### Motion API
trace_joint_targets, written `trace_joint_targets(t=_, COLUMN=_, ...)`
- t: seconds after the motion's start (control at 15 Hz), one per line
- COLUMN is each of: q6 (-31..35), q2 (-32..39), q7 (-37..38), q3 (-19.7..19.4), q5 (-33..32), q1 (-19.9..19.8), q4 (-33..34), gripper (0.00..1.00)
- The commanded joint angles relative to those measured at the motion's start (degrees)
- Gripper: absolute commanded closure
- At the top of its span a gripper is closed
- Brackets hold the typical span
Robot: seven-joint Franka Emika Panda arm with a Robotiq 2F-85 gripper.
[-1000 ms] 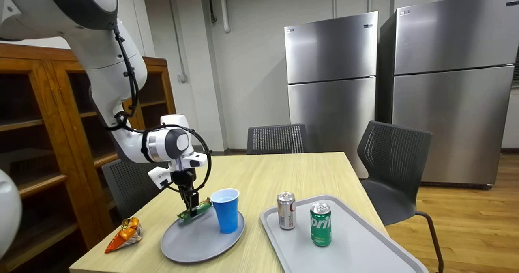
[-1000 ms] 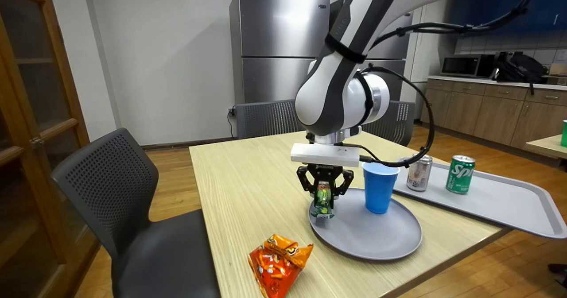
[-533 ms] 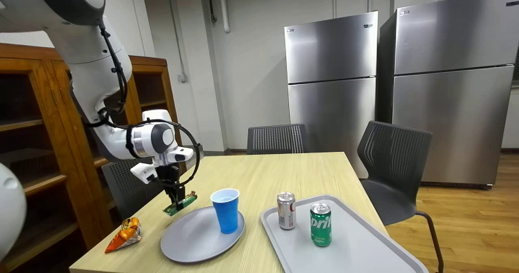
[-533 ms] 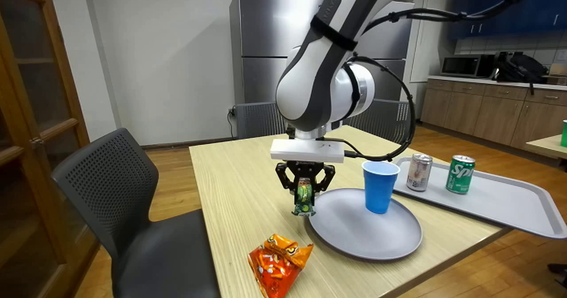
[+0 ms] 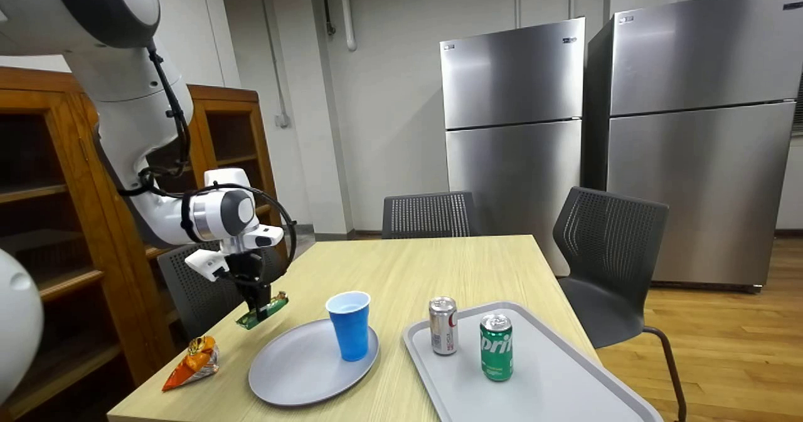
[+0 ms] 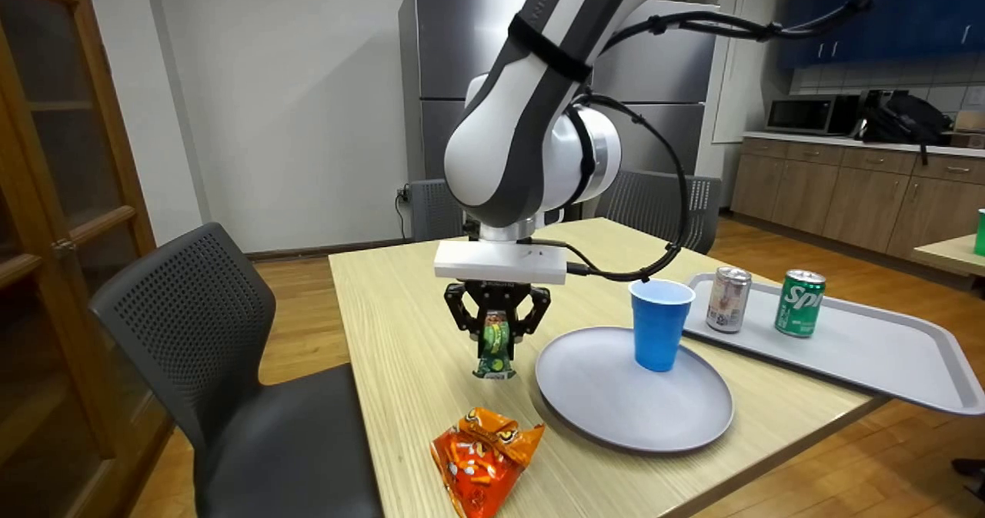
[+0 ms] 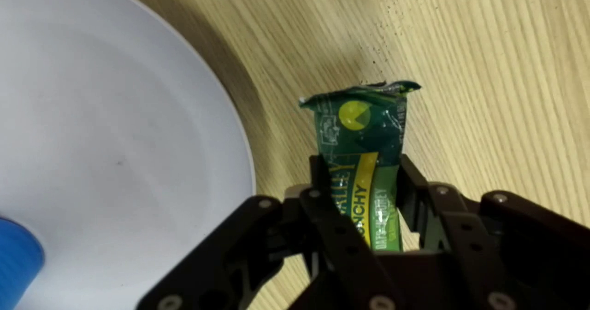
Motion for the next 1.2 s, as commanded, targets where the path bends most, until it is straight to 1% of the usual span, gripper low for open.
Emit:
trace_joint_targets(t=0.0, q6=-1.67, q2=2.45, q7=-0.80, q3=0.63, q5=-0.63, q1=0.07, q4=3.45, gripper=0.87)
trace_joint_targets(t=0.47, q6=-1.62, q2=6.07, q7=-2.02, q3=0.46, q5=-0.50, q1=0.16, q4=6.22, gripper=0.87)
trace_joint_targets(t=1.13, q6=-1.72, q2=7.67, q7=-3.71, q3=0.45, q5=-0.14, q1=0.17, q4=7.19, gripper=0.87)
